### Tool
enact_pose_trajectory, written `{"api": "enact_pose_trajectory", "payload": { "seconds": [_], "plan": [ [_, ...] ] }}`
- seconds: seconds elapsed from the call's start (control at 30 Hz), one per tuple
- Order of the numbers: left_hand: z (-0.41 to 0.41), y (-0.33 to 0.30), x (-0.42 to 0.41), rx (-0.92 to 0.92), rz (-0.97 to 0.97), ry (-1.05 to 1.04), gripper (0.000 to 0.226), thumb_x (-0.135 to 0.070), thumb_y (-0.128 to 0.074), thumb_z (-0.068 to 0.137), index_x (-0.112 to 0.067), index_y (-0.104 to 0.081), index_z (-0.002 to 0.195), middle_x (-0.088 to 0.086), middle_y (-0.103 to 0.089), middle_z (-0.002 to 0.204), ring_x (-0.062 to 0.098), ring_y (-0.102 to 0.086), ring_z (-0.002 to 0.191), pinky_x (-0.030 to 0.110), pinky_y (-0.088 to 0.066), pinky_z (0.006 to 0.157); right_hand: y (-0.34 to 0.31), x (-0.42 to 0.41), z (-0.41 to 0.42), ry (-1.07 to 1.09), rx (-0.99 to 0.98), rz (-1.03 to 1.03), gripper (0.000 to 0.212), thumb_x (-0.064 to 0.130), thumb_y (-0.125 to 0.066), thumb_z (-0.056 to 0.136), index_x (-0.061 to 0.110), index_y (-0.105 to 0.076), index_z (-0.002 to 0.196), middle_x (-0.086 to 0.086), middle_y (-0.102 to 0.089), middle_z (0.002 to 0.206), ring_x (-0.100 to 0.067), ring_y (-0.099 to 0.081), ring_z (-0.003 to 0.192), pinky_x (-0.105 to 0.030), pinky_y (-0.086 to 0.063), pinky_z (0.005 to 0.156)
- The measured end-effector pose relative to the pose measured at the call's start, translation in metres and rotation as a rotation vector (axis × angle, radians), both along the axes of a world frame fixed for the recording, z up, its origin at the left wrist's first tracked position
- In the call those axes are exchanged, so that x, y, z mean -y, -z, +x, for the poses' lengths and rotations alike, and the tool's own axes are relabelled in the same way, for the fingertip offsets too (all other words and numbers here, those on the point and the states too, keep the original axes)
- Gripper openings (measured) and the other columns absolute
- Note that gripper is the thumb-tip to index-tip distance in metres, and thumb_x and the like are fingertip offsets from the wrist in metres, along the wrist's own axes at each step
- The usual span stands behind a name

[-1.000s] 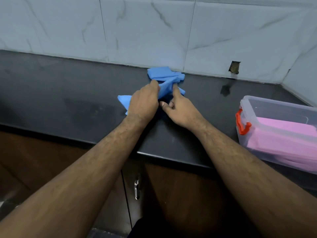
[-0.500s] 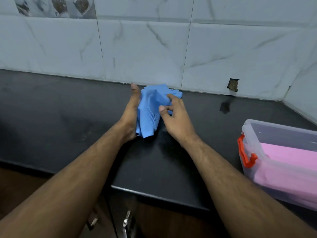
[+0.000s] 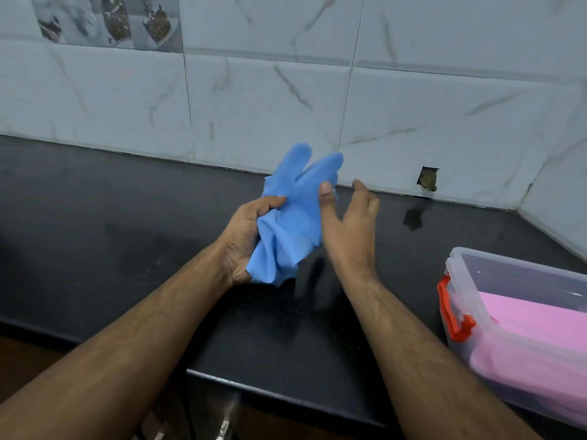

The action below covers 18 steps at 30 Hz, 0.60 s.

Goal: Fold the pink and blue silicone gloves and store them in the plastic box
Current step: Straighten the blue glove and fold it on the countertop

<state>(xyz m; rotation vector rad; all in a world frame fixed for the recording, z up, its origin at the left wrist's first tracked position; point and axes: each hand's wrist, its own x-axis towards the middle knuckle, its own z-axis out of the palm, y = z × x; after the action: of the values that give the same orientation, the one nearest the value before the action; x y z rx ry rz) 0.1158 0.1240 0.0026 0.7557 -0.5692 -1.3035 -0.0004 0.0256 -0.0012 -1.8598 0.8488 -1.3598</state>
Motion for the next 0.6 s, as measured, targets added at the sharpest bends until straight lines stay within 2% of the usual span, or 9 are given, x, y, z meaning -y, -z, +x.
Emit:
{"api": "enact_pose_trajectory", "payload": {
  "seconds": [0.07,0.1,0.13,0.2,0.3,0.37,0.4,0.5,0.6],
  "plan": [
    [0.001,-0.001,-0.002,-0.059,-0.012,0.021,0.044,-0.033,-0.059,0.097,-0.004,-0.072,0.126,0.02,-0.071,0.126,0.035,-0.072,0.107,0.048,-0.06,0.094,-0.002,0.001,-0.001,-0.21,0.07,0.366,0.058,0.071,-0.043,0.097,0.024,-0.052,0.13,-0.001,-0.058,0.139,-0.007,-0.062,0.109,-0.028,-0.05,0.094],
    [0.002,-0.001,-0.003,-0.055,-0.003,0.033,0.046,-0.036,-0.059,0.096,-0.005,-0.071,0.128,0.018,-0.069,0.13,0.035,-0.07,0.111,0.048,-0.056,0.101,-0.003,0.0,-0.001,-0.385,0.137,0.592,0.068,0.076,-0.039,0.095,0.02,-0.059,0.129,-0.004,-0.067,0.132,-0.016,-0.069,0.111,-0.037,-0.054,0.098],
    [0.002,-0.002,-0.004,-0.035,0.007,0.052,0.048,-0.037,-0.06,0.095,-0.005,-0.071,0.129,0.017,-0.07,0.13,0.034,-0.07,0.111,0.046,-0.055,0.103,-0.004,-0.002,-0.002,-0.529,0.198,0.776,0.076,0.079,-0.039,0.092,0.019,-0.064,0.13,-0.008,-0.072,0.127,-0.027,-0.071,0.114,-0.044,-0.053,0.103],
    [0.0,-0.002,-0.007,0.012,0.021,0.099,0.051,-0.036,-0.063,0.09,-0.005,-0.07,0.13,0.017,-0.072,0.123,0.034,-0.073,0.102,0.044,-0.059,0.093,-0.006,-0.003,-0.004,-0.676,0.312,0.909,0.076,0.077,-0.047,0.091,0.016,-0.067,0.133,-0.014,-0.073,0.126,-0.035,-0.069,0.118,-0.052,-0.049,0.11],
    [0.003,-0.003,-0.009,0.065,-0.019,0.173,0.064,-0.042,-0.063,0.092,-0.009,-0.057,0.147,0.019,-0.063,0.138,0.036,-0.068,0.116,0.047,-0.055,0.099,-0.008,0.004,-0.004,-0.511,0.429,0.803,0.045,0.035,-0.069,0.096,0.011,-0.059,0.132,-0.012,-0.074,0.12,-0.035,-0.072,0.111,-0.057,-0.054,0.101],
    [0.01,-0.003,-0.009,0.148,-0.038,0.193,0.075,-0.063,-0.055,0.096,-0.01,-0.053,0.149,0.019,-0.057,0.147,0.035,-0.06,0.13,0.047,-0.05,0.106,-0.006,0.011,-0.006,-0.318,0.381,0.704,0.043,0.005,-0.07,0.09,0.016,-0.054,0.129,-0.007,-0.072,0.111,-0.029,-0.074,0.099,-0.049,-0.062,0.088],
    [0.012,-0.002,-0.008,0.195,0.012,0.184,0.084,-0.073,-0.051,0.093,-0.009,-0.056,0.147,0.019,-0.059,0.145,0.035,-0.062,0.128,0.045,-0.053,0.102,-0.004,0.014,-0.008,-0.263,0.3,0.67,0.046,-0.004,-0.067,0.087,0.016,-0.056,0.128,-0.008,-0.071,0.111,-0.029,-0.073,0.098,-0.047,-0.062,0.085],
    [0.022,0.004,-0.002,0.308,0.243,0.08,0.09,-0.079,-0.046,0.091,-0.001,-0.07,0.129,0.018,-0.072,0.121,0.032,-0.073,0.099,0.039,-0.06,0.079,0.005,0.017,-0.012,-0.189,0.006,0.602,0.047,-0.006,-0.064,0.086,0.016,-0.062,0.127,-0.012,-0.068,0.119,-0.029,-0.072,0.1,-0.041,-0.061,0.081],
    [0.026,0.01,0.004,0.609,0.341,-0.087,0.05,-0.051,-0.062,0.099,-0.003,-0.077,0.101,0.017,-0.078,0.101,0.024,-0.078,0.079,0.033,-0.062,0.065,0.011,0.016,-0.014,-0.114,-0.319,0.292,0.042,0.012,-0.07,0.09,0.02,-0.062,0.13,-0.002,-0.057,0.134,-0.02,-0.063,0.106,-0.031,-0.052,0.083]
  ]
}}
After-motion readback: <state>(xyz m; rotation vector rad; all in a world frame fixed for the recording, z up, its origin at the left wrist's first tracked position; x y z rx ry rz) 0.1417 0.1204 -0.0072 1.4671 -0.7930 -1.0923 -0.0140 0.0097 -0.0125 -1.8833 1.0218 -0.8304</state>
